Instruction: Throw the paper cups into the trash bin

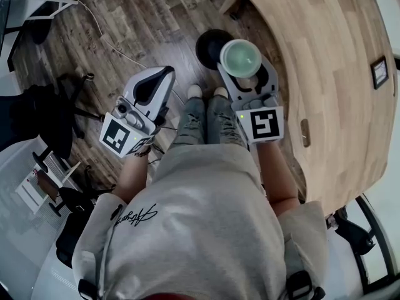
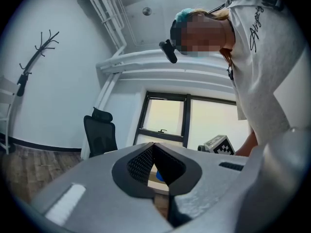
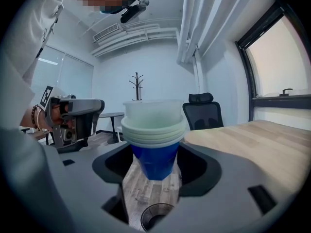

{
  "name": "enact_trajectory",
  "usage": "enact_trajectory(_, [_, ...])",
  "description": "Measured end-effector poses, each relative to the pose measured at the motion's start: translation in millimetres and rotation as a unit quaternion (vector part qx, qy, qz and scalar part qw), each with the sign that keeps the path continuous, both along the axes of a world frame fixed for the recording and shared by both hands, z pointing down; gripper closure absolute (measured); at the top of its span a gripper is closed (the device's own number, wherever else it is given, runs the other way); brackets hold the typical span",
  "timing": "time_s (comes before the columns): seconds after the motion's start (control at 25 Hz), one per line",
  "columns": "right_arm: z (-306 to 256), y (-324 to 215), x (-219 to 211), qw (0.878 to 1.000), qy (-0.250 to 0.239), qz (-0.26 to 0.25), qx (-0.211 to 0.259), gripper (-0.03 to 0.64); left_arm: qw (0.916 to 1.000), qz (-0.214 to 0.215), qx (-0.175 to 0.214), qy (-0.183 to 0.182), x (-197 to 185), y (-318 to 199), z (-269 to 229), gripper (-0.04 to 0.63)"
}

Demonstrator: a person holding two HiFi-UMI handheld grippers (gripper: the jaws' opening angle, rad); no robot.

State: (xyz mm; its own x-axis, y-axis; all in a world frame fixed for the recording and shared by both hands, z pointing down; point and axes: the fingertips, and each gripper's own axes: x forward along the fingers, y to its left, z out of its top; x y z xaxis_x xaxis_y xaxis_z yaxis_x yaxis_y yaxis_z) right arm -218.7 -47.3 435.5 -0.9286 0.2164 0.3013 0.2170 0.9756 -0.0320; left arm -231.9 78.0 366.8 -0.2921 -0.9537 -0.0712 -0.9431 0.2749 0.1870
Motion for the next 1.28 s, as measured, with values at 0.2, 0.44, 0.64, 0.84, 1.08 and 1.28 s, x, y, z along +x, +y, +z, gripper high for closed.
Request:
enact_trajectory(0.2, [19.1,3.1,-6.6,1.0,0.011,-0.011,0.002,0.328,0.9999,-0.005,-0.002,0.011,0.4,1.0,11.7,0.592])
enact_trajectory(0.44, [38.5,8.7,-12.7,1.0,0.023,-0.018,-0.005,0.328,0.9997,-0.01,-0.004,0.023,-0.3,4.2,26.5,0.592])
enact_trajectory(0.64, [54.9,11.5,-14.1,0.999,0.036,-0.023,-0.007,0.328,0.9996,-0.012,-0.006,0.025,-0.2,4.8,32.7,0.592])
enact_trajectory(0.84, [74.5,11.1,-16.4,0.999,0.045,-0.023,-0.007,0.328,0.9993,-0.01,-0.013,0.033,0.6,5.8,47.9,0.592])
enact_trajectory(1.08, [100.7,11.1,-19.9,0.998,0.059,-0.02,-0.011,0.328,0.9991,-0.005,-0.016,0.038,-3.0,4.5,65.3,0.592])
enact_trajectory(1.28, [125.8,7.9,-20.2,0.997,0.07,-0.018,-0.015,0.328,0.999,0.002,-0.024,0.037,-7.4,-4.4,84.1,0.592])
